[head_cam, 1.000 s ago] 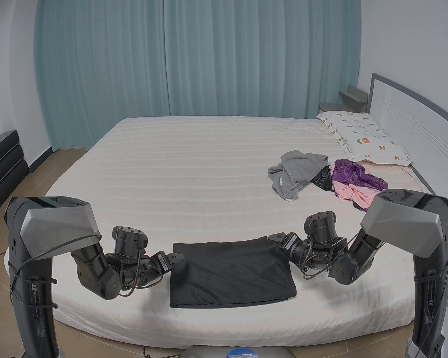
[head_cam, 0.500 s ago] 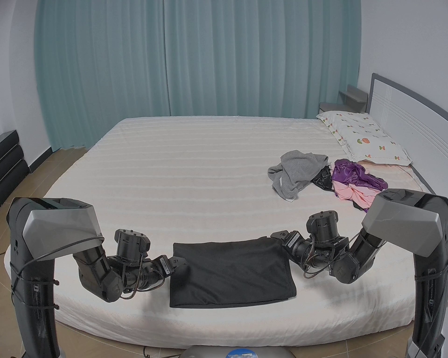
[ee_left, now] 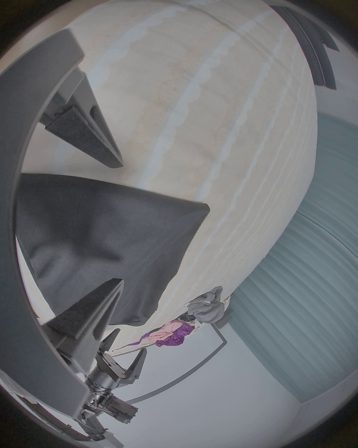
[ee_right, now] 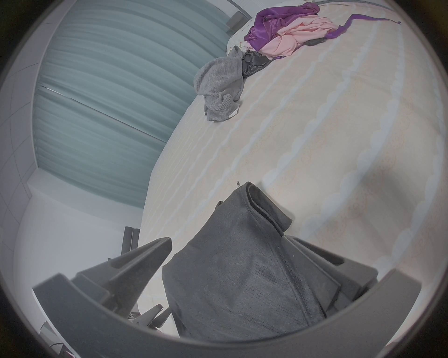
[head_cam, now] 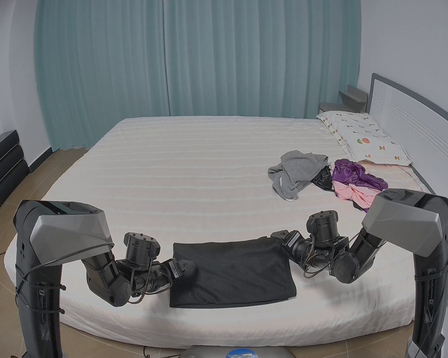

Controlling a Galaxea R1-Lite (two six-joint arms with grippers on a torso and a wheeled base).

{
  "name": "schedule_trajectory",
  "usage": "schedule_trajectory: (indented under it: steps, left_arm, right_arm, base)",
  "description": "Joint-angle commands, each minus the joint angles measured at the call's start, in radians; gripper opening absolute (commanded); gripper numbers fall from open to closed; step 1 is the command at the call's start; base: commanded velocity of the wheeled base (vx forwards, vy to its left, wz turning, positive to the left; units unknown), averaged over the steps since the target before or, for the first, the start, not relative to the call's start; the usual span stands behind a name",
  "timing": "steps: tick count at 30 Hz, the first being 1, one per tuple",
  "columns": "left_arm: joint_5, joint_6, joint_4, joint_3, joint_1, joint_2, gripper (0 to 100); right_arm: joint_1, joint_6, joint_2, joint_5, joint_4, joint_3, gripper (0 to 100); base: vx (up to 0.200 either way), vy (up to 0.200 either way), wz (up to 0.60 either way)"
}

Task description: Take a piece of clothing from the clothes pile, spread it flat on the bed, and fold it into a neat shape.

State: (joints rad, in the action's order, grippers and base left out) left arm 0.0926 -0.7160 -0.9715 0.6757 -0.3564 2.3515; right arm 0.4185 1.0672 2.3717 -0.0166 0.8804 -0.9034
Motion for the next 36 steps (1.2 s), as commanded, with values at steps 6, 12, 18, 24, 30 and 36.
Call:
schedule_trajectory:
  steps: [6, 12, 18, 24, 30, 36]
  left_arm:
    - [-0.051, 0.026, -0.033, 0.005, -0.019, 0.048, 100]
    - [-0.08, 0.024, -0.033, 0.019, -0.024, 0.058, 0]
    - [-0.099, 0.015, -0.035, 0.015, -0.026, 0.055, 0]
    - [-0.148, -0.039, -0.039, 0.011, -0.047, 0.052, 0]
    - [-0.149, -0.045, -0.039, 0.015, -0.046, 0.049, 0]
    - [-0.151, -0.045, -0.039, 0.011, -0.047, 0.048, 0]
  right_arm:
    - [0.0, -0.001, 0.009, 0.0, 0.038, 0.009, 100]
    - [0.002, -0.001, 0.009, 0.001, 0.045, 0.009, 100]
    - [0.0, -0.001, 0.009, 0.001, 0.045, 0.011, 100]
    - [0.0, -0.001, 0.009, 0.001, 0.045, 0.011, 100]
    - [0.0, -0.001, 0.009, 0.0, 0.043, 0.011, 100]
    - [0.0, -0.001, 0.009, 0.0, 0.043, 0.009, 100]
  base:
    - [0.0, 0.0, 0.0]
    - [0.0, 0.0, 0.0]
    - [0.0, 0.0, 0.0]
    - [0.0, 0.0, 0.0]
    - [0.0, 0.0, 0.0]
    - [0.0, 0.0, 0.0]
